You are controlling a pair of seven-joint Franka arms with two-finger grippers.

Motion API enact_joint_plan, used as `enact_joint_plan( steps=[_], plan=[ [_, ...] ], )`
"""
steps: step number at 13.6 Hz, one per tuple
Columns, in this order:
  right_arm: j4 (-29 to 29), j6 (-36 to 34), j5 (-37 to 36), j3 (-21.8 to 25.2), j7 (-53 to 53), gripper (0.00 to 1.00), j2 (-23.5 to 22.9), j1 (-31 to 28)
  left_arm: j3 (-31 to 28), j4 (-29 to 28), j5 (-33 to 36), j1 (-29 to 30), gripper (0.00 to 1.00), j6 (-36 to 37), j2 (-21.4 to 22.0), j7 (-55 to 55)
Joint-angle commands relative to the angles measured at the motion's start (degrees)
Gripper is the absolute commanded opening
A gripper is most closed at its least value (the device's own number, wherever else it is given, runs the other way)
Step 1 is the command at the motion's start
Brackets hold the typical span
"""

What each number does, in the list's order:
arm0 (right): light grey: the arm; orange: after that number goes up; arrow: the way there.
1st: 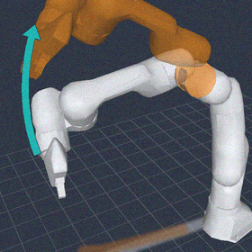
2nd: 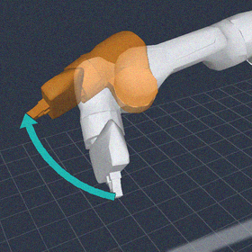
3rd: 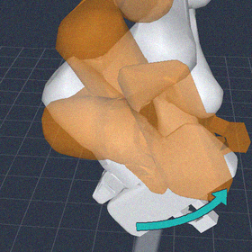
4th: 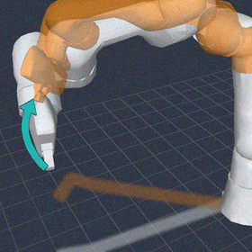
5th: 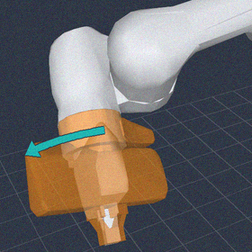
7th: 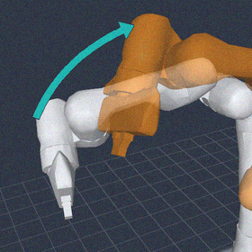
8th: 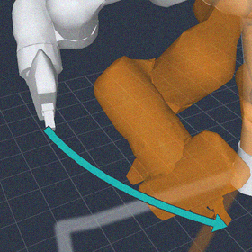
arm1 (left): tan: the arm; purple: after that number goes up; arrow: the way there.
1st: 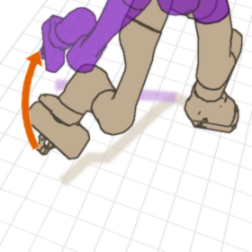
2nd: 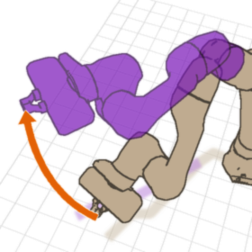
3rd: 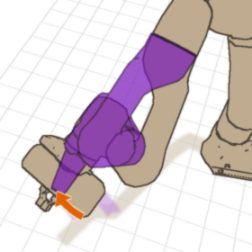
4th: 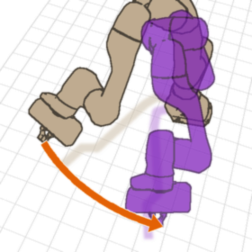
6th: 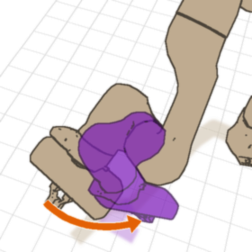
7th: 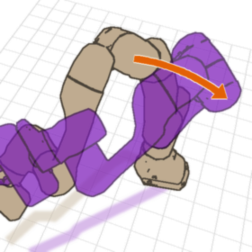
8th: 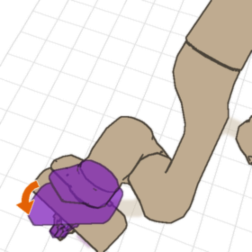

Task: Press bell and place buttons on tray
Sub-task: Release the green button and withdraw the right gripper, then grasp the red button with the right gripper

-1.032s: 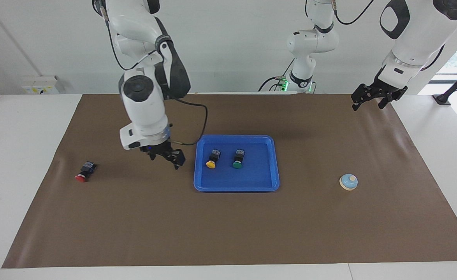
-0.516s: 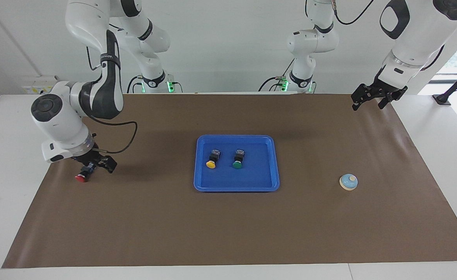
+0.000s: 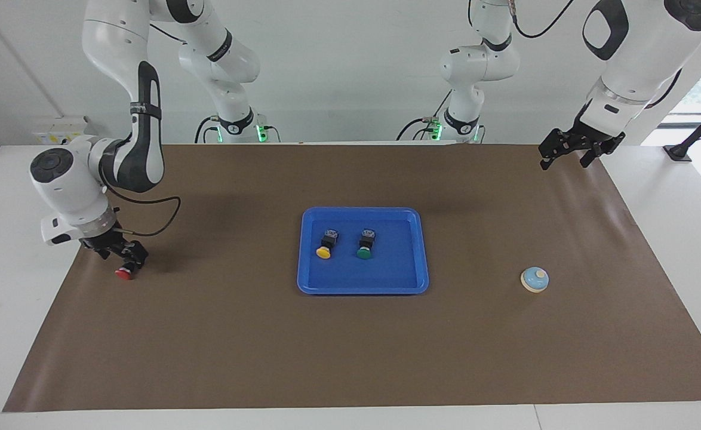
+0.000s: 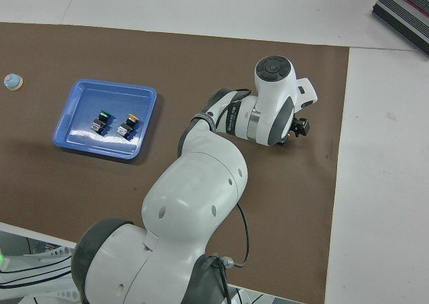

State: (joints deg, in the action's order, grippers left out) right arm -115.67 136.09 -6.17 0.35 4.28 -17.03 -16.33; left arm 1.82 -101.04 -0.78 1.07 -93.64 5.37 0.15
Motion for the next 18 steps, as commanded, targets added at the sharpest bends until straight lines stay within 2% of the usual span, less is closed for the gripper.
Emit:
enact_joint_plan(
  steps=[1,2,3,4,5,7,8,11,13,15,18],
  plan=[
    [-3.94,3.38,-0.95,-1.06,0.03,1.00,1.83,-1.51,-0.06,-0.48,-0.01,0.07,1.00,0.21,0.69,0.46],
    [-4.12,3.65,-0.95,-1.14,0.03,1.00,1.83,-1.51,-0.06,-0.48,-0.01,0.07,1.00,0.21,0.69,0.46],
    [-4.30,3.65,-0.95,-1.14,-0.06,0.91,1.83,-1.60,-0.06,-0.48,-0.01,0.07,1.00,0.21,0.69,0.46],
    [-4.99,3.74,-0.95,-1.14,-0.06,0.78,1.83,-1.60,-0.06,-0.48,-0.01,0.07,1.00,0.21,0.69,0.46],
    [-5.35,3.74,-0.95,-1.14,0.03,0.58,1.91,-1.60,-0.06,-0.48,-0.01,0.07,1.00,0.21,0.69,0.46],
    [-5.35,3.48,-0.95,-1.14,-0.50,0.11,1.91,-1.51,-0.06,-0.48,-0.01,0.07,1.00,0.21,0.69,0.46],
    [-5.09,3.04,-0.95,-1.14,-1.72,0.00,2.00,-1.42,-0.06,-0.48,-0.01,0.07,1.00,0.21,0.69,0.46],
    [-2.82,-0.02,-0.95,-1.93,-1.47,0.00,2.35,-0.02,-0.06,-0.48,-0.01,0.07,1.00,0.21,0.69,0.46],
    [2.79,-7.64,-0.33,-1.85,-0.16,0.00,2.35,4.36,-0.06,-0.48,-0.01,0.07,1.00,0.21,0.69,0.46],
    [9.47,-15.82,-0.07,-1.85,4.31,0.00,1.83,9.54,-0.06,-0.48,-0.01,0.07,1.00,0.21,0.69,0.46],
    [19.14,-26.02,0.28,-1.85,17.38,0.00,-0.19,20.60,-0.06,-0.48,-0.01,0.07,1.00,0.21,0.69,0.46]
  ],
)
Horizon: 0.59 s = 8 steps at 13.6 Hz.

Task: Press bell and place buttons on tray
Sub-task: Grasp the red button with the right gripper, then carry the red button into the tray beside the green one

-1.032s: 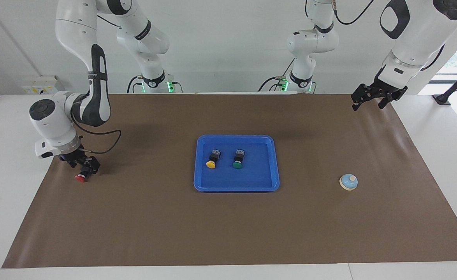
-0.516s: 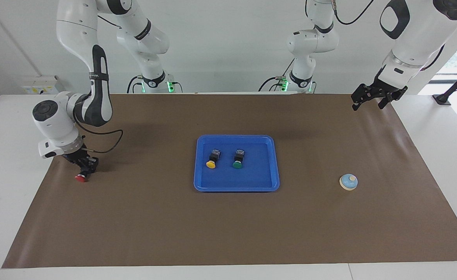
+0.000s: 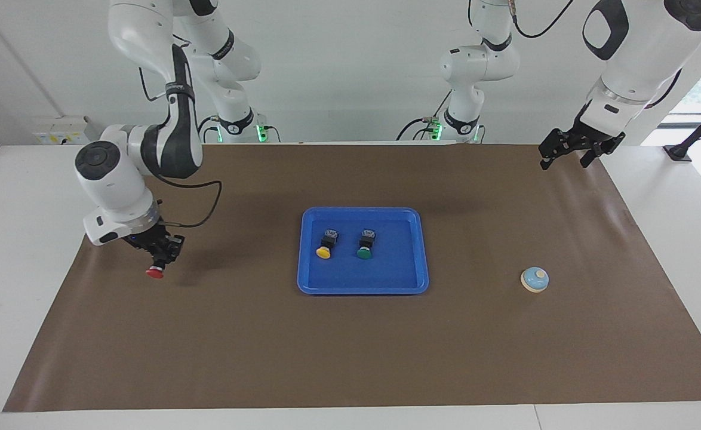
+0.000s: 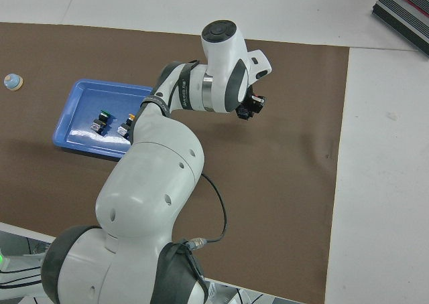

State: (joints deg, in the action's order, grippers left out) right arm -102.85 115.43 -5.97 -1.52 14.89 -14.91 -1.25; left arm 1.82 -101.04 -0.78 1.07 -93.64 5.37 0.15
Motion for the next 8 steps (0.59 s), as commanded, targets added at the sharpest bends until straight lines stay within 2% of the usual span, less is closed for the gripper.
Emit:
enact_joint_plan(
  steps=[1,5,8],
  plan=[
    [8.44,-7.30,1.30,0.03,10.91,0.00,-3.19,8.78,-0.06,-0.48,-0.01,0.07,1.00,0.21,0.69,0.46],
    [12.40,-9.35,5.61,0.03,24.53,0.00,-4.60,22.66,-0.06,-0.48,-0.01,0.07,1.00,0.21,0.69,0.46],
    [22.31,-9.69,8.07,0.03,34.13,0.00,-11.96,30.68,-0.06,-0.48,-0.01,0.07,1.00,0.21,0.69,0.46]
  ],
)
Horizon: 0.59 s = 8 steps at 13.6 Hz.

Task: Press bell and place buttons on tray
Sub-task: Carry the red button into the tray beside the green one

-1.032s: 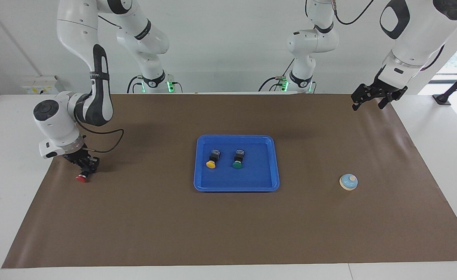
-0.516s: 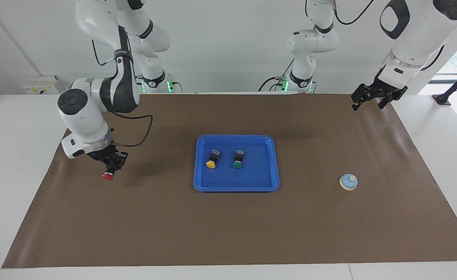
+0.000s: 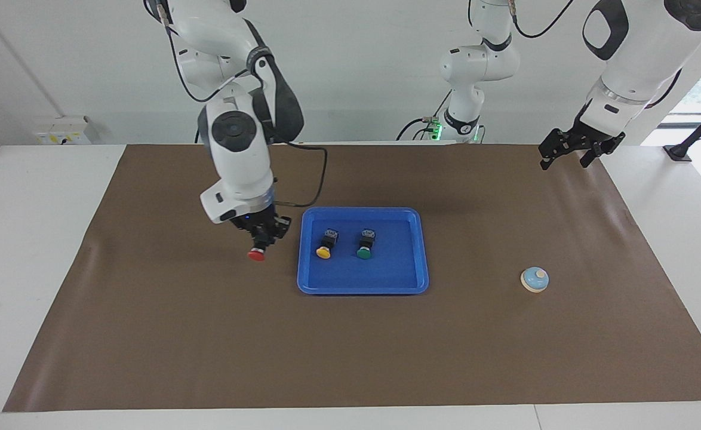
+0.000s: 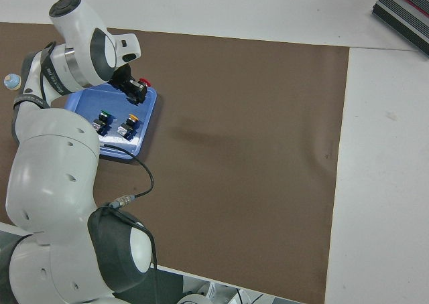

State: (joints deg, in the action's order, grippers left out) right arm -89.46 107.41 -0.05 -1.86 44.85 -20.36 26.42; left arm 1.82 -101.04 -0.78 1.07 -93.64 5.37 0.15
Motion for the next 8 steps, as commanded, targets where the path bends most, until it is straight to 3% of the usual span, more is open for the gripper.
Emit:
enact_joint_plan(
  steps=[1,3,8],
  plan=[
    [11.65,-1.50,3.03,0.45,6.28,0.00,-9.23,4.93,-0.06,-0.48,-0.01,0.07,1.00,0.21,0.69,0.46],
    [14.57,-0.54,3.04,0.36,8.75,0.00,-13.02,8.54,-0.06,-0.48,-0.01,0.07,1.00,0.21,0.69,0.46],
    [12.40,7.18,2.86,0.36,9.03,0.00,-16.46,14.09,-0.06,-0.48,-0.01,0.07,1.00,0.21,0.69,0.46]
  ],
)
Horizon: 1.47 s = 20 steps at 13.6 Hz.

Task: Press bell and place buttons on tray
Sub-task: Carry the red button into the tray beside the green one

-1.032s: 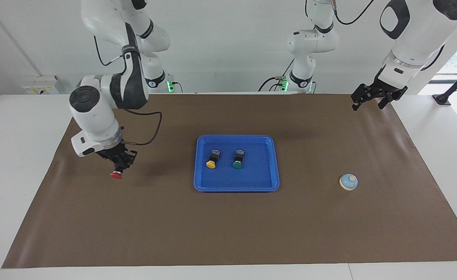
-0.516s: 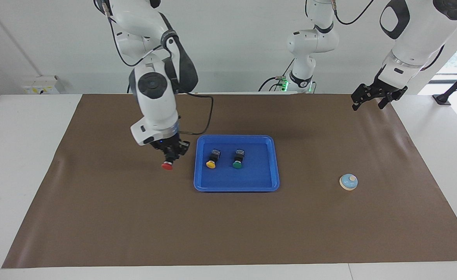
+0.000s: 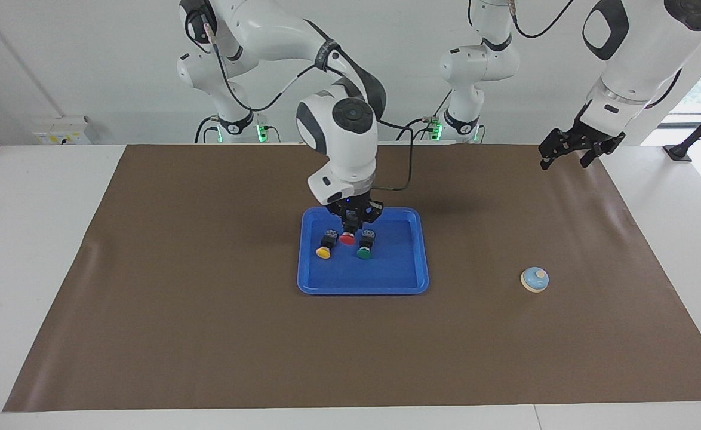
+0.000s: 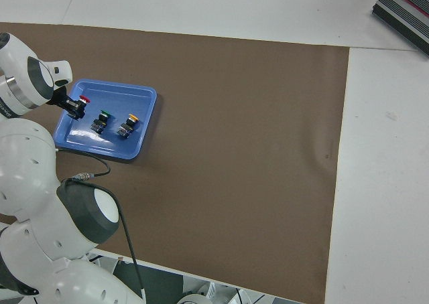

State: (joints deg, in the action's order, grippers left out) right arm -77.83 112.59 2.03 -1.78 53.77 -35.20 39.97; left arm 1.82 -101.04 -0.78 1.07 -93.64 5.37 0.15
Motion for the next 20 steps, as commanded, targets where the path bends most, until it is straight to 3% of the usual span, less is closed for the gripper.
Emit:
enact_joint_plan(
  steps=[1,5,10,11,15,20],
  plan=[
    [-1.68,4.10,0.78,0.29,0.11,0.00,-1.37,0.63,-0.06,-0.48,-0.01,0.07,1.00,0.21,0.69,0.46],
    [-3.11,8.42,0.43,0.55,1.42,0.00,-4.26,3.44,-0.06,-0.48,-0.01,0.07,1.00,0.21,0.69,0.46],
    [-3.12,8.08,0.52,0.55,2.65,0.03,-4.26,3.27,-0.06,-0.48,-0.01,0.07,1.00,0.21,0.69,0.46],
    [-3.11,8.25,0.52,0.55,3.18,0.99,-4.18,3.27,-0.06,-0.48,-0.01,0.07,1.00,0.21,0.69,0.46],
    [-2.33,3.70,1.40,0.90,5.56,1.00,-0.06,0.20,-0.06,-0.48,-0.01,0.07,1.00,0.21,0.69,0.46],
    [-2.32,-2.10,1.40,0.82,1.54,1.00,6.62,-9.90,-0.06,-0.48,-0.01,0.07,1.00,0.21,0.69,0.46]
  ],
)
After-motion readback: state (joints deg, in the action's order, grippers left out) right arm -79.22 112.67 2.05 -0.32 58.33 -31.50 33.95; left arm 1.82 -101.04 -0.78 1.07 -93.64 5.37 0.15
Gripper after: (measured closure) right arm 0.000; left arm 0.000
